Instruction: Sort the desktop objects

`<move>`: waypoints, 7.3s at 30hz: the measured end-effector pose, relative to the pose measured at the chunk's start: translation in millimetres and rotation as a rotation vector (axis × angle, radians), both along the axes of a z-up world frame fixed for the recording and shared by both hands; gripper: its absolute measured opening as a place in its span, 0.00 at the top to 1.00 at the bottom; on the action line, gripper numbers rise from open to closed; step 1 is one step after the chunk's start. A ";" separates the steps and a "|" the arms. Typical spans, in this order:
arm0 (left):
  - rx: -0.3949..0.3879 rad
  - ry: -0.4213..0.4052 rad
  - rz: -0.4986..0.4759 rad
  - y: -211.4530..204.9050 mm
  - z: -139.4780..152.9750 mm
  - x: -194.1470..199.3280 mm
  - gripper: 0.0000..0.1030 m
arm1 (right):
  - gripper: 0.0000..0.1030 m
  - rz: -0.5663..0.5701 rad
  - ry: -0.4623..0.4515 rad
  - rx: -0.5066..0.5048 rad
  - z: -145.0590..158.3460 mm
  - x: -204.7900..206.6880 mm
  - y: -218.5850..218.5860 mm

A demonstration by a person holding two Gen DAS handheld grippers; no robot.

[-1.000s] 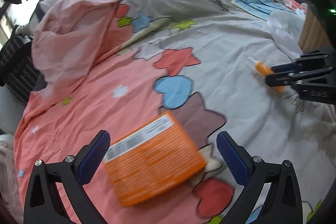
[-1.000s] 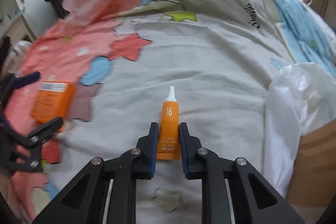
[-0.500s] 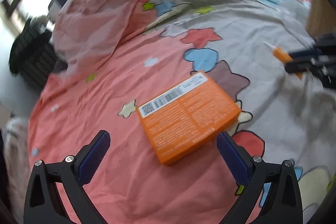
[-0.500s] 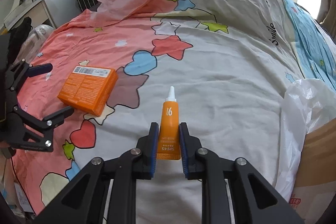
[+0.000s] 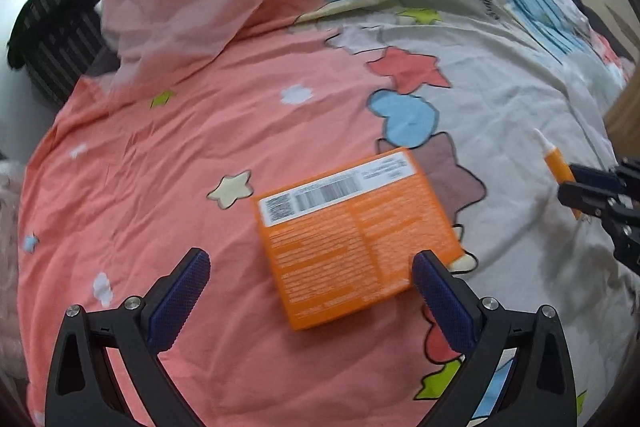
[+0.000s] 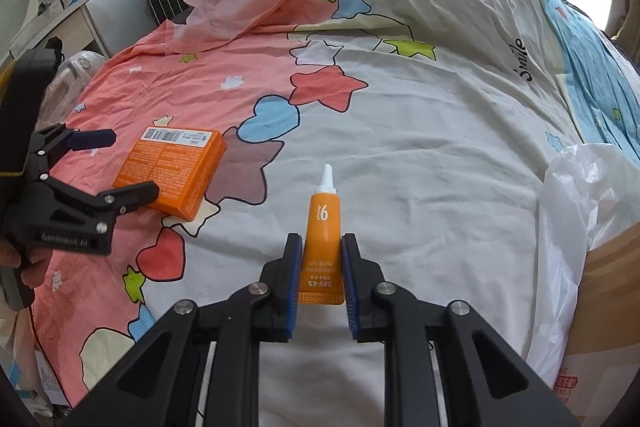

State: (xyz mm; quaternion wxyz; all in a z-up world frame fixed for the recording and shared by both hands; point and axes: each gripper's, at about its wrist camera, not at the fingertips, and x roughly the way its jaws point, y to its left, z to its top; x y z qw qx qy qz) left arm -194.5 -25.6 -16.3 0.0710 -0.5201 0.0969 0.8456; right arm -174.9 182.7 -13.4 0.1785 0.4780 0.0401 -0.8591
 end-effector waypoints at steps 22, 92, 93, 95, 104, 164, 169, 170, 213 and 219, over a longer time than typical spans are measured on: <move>0.092 -0.045 -0.167 28.0 -12.2 17.5 0.00 | 0.83 0.015 -0.010 0.001 -3.6 2.8 -3.6; 0.123 0.127 -0.336 62.2 39.3 47.9 0.61 | 0.82 0.037 -0.002 -0.020 10.3 20.5 3.0; 0.127 0.126 -0.330 60.8 42.2 49.5 0.61 | 0.82 0.035 0.004 -0.022 14.2 24.5 4.3; 0.114 0.109 -0.322 59.0 40.7 52.5 0.61 | 0.82 0.033 0.012 -0.027 20.4 31.1 6.8; -0.021 0.150 -0.304 68.6 24.3 72.6 0.21 | 0.82 0.029 0.001 -0.039 22.4 43.1 10.3; 0.131 0.248 -0.223 122.6 97.0 127.6 0.23 | 0.82 0.023 0.143 -0.078 88.0 105.8 52.5; 0.157 0.302 -0.266 142.5 125.1 150.2 0.23 | 0.82 -0.011 0.195 -0.077 112.7 129.8 66.9; 0.165 0.308 -0.281 148.9 129.3 154.2 0.23 | 0.82 -0.020 0.205 -0.077 117.3 134.6 71.3; 0.261 0.235 -0.625 352.6 139.9 167.9 0.23 | 0.60 -0.434 0.233 -0.082 137.0 194.1 267.8; 0.262 0.226 -0.656 372.2 136.1 168.3 0.23 | 0.58 -0.486 0.253 -0.049 136.5 203.8 279.2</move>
